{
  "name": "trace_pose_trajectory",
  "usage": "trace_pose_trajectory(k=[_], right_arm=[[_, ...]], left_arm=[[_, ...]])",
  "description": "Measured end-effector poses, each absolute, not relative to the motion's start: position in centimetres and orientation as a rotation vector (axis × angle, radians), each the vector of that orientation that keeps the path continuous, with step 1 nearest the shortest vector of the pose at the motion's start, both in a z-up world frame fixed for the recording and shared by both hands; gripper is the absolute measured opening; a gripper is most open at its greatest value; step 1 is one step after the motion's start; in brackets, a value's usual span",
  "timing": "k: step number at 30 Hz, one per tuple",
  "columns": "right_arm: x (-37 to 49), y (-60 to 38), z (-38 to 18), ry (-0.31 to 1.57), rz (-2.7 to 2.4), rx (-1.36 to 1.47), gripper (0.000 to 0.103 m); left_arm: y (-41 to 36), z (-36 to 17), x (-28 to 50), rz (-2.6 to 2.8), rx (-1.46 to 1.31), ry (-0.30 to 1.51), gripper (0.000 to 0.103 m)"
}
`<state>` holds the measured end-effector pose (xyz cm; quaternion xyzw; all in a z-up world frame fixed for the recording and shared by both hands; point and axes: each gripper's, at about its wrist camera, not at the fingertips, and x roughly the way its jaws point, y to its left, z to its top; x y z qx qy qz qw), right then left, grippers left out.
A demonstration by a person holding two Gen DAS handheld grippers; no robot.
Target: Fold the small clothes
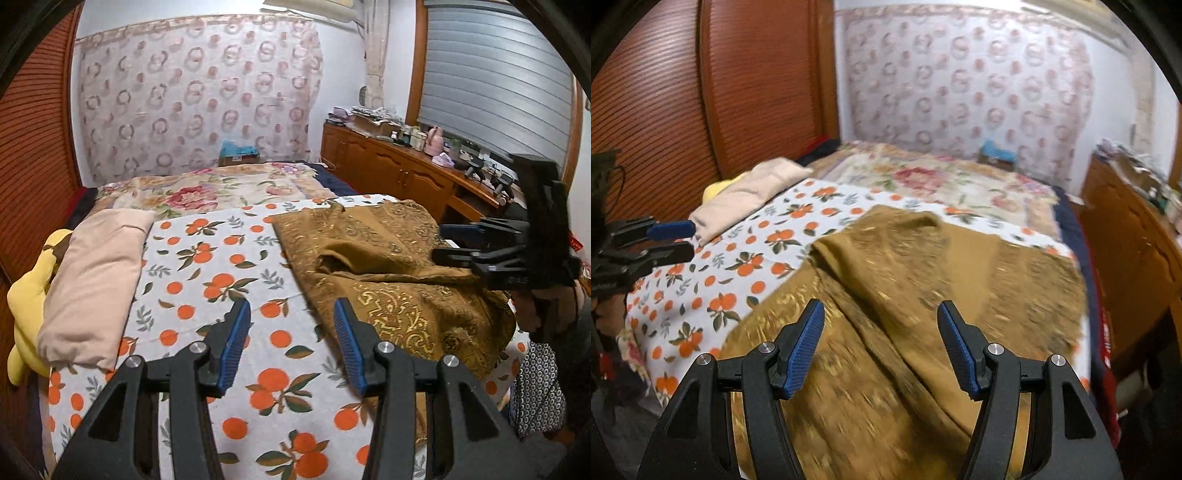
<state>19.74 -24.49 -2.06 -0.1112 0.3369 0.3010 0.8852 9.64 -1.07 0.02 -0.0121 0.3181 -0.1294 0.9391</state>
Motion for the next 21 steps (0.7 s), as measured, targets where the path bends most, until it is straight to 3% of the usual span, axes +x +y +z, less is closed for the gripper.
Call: trace_pose_trajectory(k=[14,16,19,21], right_arm=[[24.8,-18.6,-7.9,0.87,0.649,-0.422,0.065],[24.8,-18.9,-8.2,0.869,0.655,-0.42,0.059],[24.8,-19.3,-8.4,0.858,0.68,-0.392,0.042],[24.8,-19.8,-8.3,0.845,0.675,-0.376,0.018]], left_arm=[[-0.9,-1.0,9.5,-0.28,-0.039,0.658,0.046],[-1.0,-1.1,9.6,-0.283,-0.043,0.659,0.046],[-1.3,-1.2,9.7,-0.285,-0.047,0.663,0.046],[-1.2,-1.1,9.8,-0.289,-0.048,0.662,0.046]])
